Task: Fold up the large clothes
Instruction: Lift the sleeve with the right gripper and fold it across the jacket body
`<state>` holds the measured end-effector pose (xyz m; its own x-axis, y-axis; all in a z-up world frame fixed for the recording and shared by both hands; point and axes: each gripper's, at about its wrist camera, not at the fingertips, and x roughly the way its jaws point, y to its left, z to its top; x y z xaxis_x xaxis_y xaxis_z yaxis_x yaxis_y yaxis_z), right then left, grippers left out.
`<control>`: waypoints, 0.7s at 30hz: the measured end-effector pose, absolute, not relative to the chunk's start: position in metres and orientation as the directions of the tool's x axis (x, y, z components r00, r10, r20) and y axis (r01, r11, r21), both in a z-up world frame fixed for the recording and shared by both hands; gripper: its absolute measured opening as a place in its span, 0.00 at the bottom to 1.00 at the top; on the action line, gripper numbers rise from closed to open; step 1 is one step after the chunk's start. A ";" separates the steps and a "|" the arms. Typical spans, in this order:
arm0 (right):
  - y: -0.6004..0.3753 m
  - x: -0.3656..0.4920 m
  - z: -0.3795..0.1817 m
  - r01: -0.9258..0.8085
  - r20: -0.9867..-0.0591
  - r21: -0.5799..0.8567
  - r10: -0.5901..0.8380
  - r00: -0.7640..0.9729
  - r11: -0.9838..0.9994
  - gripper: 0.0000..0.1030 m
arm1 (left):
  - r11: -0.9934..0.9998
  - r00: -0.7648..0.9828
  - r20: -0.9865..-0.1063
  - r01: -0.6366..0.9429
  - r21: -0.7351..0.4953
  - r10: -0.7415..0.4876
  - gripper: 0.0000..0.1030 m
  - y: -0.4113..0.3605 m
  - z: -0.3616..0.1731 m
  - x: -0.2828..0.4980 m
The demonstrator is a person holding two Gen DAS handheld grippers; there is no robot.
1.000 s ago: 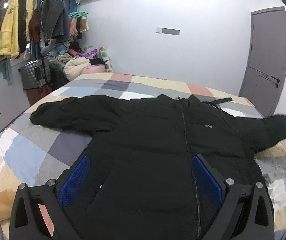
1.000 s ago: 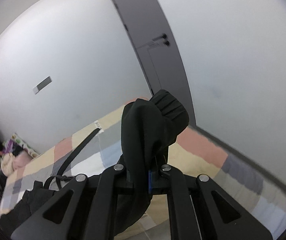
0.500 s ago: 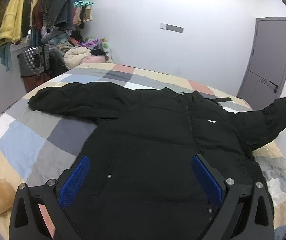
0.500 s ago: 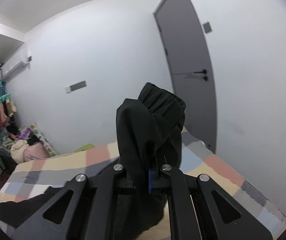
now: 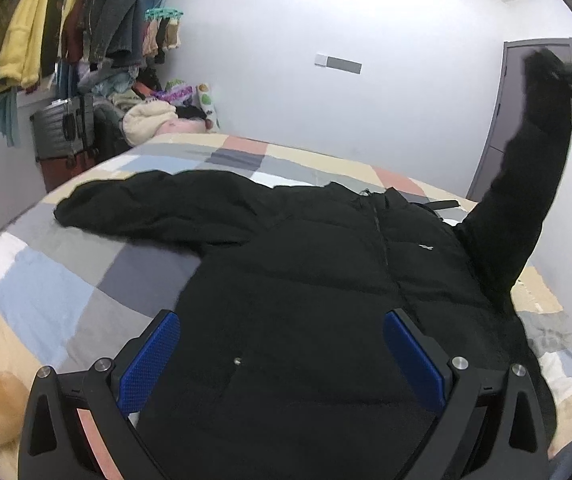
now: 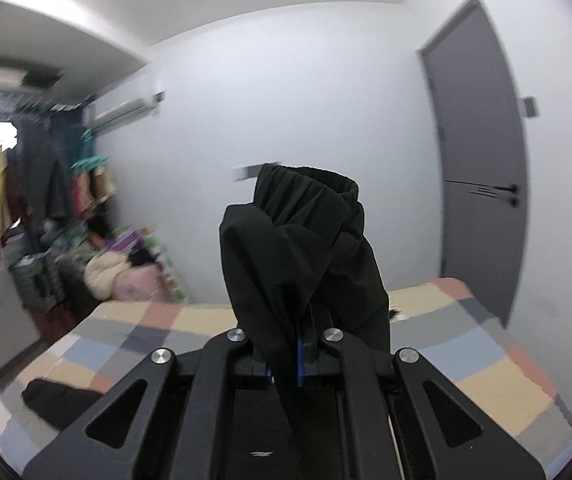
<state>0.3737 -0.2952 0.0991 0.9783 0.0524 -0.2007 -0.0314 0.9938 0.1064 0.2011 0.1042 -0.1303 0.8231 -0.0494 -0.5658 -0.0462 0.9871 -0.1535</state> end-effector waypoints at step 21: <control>-0.032 0.443 -0.117 -0.354 -0.503 0.032 0.321 0.803 0.935 0.11 | 0.979 0.831 -0.554 -0.066 -0.194 -0.054 1.00 0.157 -0.150 0.226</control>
<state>0.4433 -0.0325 -0.1171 0.8027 0.3211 -0.5026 -0.3540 0.9347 0.0317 0.2258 0.1566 -0.1501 0.8310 -0.0540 -0.5537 -0.0656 0.9788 -0.1939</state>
